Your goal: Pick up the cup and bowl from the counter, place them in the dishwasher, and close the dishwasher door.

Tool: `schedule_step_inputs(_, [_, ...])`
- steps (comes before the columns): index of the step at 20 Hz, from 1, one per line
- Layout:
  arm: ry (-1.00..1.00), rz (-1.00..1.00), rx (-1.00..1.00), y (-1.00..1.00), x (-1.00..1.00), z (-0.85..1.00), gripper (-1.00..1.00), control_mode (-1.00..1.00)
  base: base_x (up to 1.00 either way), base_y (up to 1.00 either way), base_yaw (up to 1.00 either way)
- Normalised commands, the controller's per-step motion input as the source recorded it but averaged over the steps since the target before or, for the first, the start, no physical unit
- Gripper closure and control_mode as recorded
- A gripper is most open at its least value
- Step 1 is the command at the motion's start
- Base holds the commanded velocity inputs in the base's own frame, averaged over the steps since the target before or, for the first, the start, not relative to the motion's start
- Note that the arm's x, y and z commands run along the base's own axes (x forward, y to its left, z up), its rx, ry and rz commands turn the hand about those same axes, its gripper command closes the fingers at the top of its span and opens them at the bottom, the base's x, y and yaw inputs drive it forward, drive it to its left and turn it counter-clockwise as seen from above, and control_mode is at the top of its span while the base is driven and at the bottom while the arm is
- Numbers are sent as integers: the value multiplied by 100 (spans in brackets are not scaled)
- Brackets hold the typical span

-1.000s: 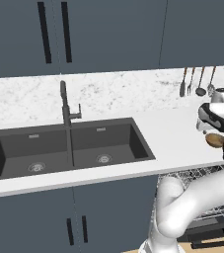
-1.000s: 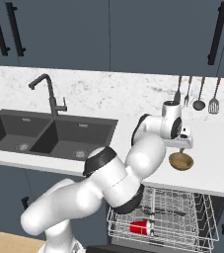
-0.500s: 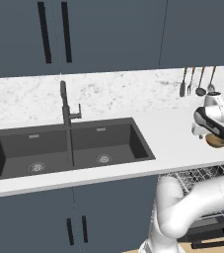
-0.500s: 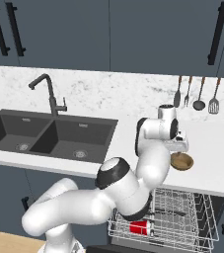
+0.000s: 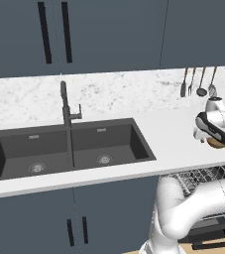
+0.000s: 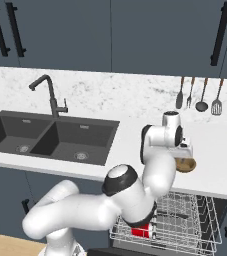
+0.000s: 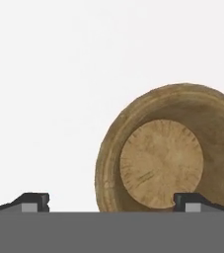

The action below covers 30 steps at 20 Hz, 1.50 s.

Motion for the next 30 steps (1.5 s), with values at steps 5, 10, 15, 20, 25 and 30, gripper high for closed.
schedule_step_inputs(5, [0, 4, 0, -1, 0, -18, -100, -100, 0, 0, 0])
schedule_step_inputs(10, [0, 4, 0, 0, 0, -17, -100, -100, 0, 0, 0])
schedule_step_inputs(15, [0, 4, 0, 0, 0, -13, 100, -100, 0, 0, 0])
schedule_step_inputs(20, [0, 4, 0, 0, 0, -9, 100, -100, 0, 0, 0])
schedule_step_inputs(25, [1, 2, 0, 0, 0, 0, 100, -100, 0, 0, 0])
schedule_step_inputs(30, [2, 0, 0, 0, -37, 9, 100, -100, 0, 0, 0])
